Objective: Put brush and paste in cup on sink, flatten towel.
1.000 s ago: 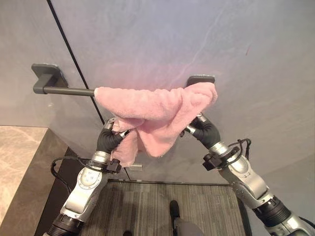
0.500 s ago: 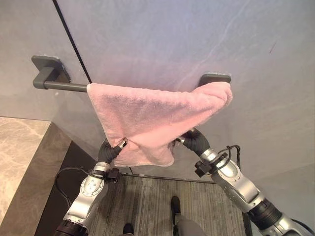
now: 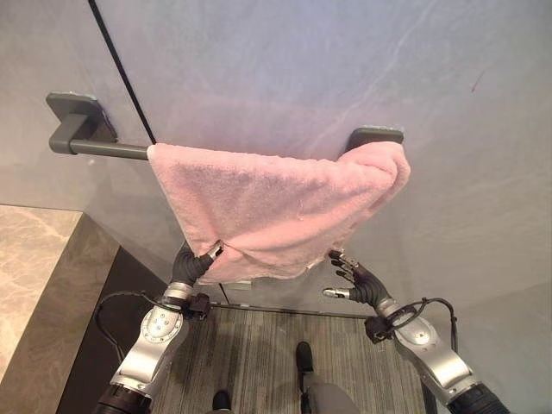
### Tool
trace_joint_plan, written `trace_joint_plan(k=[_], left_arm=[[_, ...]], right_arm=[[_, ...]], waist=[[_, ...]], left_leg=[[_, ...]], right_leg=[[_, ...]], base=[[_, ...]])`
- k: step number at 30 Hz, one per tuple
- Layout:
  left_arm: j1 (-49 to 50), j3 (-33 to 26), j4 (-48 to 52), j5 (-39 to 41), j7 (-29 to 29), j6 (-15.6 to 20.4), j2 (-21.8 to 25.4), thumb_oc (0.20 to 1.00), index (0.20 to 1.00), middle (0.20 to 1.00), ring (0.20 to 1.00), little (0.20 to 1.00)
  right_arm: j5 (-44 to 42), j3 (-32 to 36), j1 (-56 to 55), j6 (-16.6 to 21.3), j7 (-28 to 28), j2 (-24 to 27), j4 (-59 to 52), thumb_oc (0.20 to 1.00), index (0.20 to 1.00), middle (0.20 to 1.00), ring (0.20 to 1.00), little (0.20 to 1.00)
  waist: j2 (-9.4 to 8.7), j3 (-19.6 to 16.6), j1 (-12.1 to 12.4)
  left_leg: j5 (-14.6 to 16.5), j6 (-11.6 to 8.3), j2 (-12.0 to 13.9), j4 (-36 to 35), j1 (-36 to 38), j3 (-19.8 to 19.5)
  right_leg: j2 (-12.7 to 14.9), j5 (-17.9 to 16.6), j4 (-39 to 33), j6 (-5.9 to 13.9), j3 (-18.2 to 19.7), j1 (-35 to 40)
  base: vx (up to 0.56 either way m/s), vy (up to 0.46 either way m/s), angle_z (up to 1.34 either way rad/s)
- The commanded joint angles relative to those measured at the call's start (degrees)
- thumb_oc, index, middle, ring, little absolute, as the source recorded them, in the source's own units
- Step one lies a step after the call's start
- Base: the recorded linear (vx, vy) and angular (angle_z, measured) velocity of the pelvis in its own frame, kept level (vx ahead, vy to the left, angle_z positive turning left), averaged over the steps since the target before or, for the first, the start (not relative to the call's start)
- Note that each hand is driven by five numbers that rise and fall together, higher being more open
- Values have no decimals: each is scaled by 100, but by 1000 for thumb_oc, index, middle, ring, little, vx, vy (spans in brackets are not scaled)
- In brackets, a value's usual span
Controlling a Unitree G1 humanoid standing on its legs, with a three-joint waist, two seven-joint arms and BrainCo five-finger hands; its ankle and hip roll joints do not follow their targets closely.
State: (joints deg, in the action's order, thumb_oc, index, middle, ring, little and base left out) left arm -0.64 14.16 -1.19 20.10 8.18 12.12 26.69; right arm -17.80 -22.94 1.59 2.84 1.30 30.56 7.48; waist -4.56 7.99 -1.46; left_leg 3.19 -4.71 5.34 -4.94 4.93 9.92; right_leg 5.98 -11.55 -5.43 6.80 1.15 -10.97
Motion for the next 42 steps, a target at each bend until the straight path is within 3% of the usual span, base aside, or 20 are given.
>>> trace_joint_plan(k=[1, 8, 14, 20, 26, 39, 41, 42], left_arm=[[-80, 36, 3, -85, -19, 148, 338, 200, 200, 200, 200, 200], [-171, 162, 33, 54, -99, 134, 430, 200, 200, 200, 200, 200], [-239, 222, 5, 142, -126, 176, 417, 200, 200, 200, 200, 200], [-276, 223, 2, 266, -163, 251, 361, 200, 200, 200, 200, 200], [-297, 181, 0, 452, -347, 387, 234, 200, 200, 200, 200, 200], [-223, 143, 45, 301, -398, 370, 175, 200, 200, 200, 200, 200], [-222, 165, 51, 297, -370, 375, 167, 200, 200, 200, 200, 200], [-210, 157, 39, 283, -346, 377, 157, 200, 200, 200, 200, 200]], right_arm=[[-395, -60, 244, 71, -88, -193, 272, 1000, 1000, 1000, 1000, 1000], [44, -258, 1024, -65, -320, -221, 1195, 1000, 1000, 1000, 1000, 1000], [-31, -369, 1415, -12, -466, -575, 1917, 1000, 1000, 1000, 1000, 1000], [-1023, -268, 1436, 377, -175, -720, 1492, 1000, 1000, 1000, 1000, 1000], [-2307, 448, 1138, 935, 248, -794, 753, 1000, 1000, 1000, 1000, 1000], [-2700, 570, 833, 1110, 566, -729, -572, 1000, 1000, 1000, 1000, 1000], [-2818, 540, 869, 1140, 565, -772, -667, 200, 200, 200, 200, 200], [-2802, 521, 870, 1156, 528, -784, -697, 200, 200, 200, 200, 200]], waist=[[-300, -184, 16], [-311, -156, 133], [-290, -126, 239], [-259, -156, 257], [-198, -201, 131], [-167, -221, 5], [-163, -223, 8], [-166, -226, 7]], left_leg=[[-616, -144, 208, -6, -614, -398], [-654, -152, 215, -6, -698, -439], [-683, -157, 209, -6, -784, -504], [-685, -161, 189, -6, -800, -500], [-662, -166, 182, -6, -806, -462], [-640, -187, 220, -6, -756, -370], [-637, -182, 222, -6, -759, -367], [-636, -182, 229, -6, -758, -360]], right_leg=[[925, 196, 43, 656, 129, 503], [923, 177, 43, 643, 86, 460], [935, 175, 43, 628, 32, 437], [952, 171, 43, 636, 30, 425], [973, 169, 43, 675, 66, 371], [938, 179, 43, 682, 157, 328], [936, 184, 43, 686, 163, 324], [936, 187, 43, 683, 171, 324]], base=[[0, 0, 0], [0, 0, 0], [-11, 0, 6], [0, 1, 1], [0, 0, 0], [2, -1, -2], [0, 0, 0], [0, 0, 0]])
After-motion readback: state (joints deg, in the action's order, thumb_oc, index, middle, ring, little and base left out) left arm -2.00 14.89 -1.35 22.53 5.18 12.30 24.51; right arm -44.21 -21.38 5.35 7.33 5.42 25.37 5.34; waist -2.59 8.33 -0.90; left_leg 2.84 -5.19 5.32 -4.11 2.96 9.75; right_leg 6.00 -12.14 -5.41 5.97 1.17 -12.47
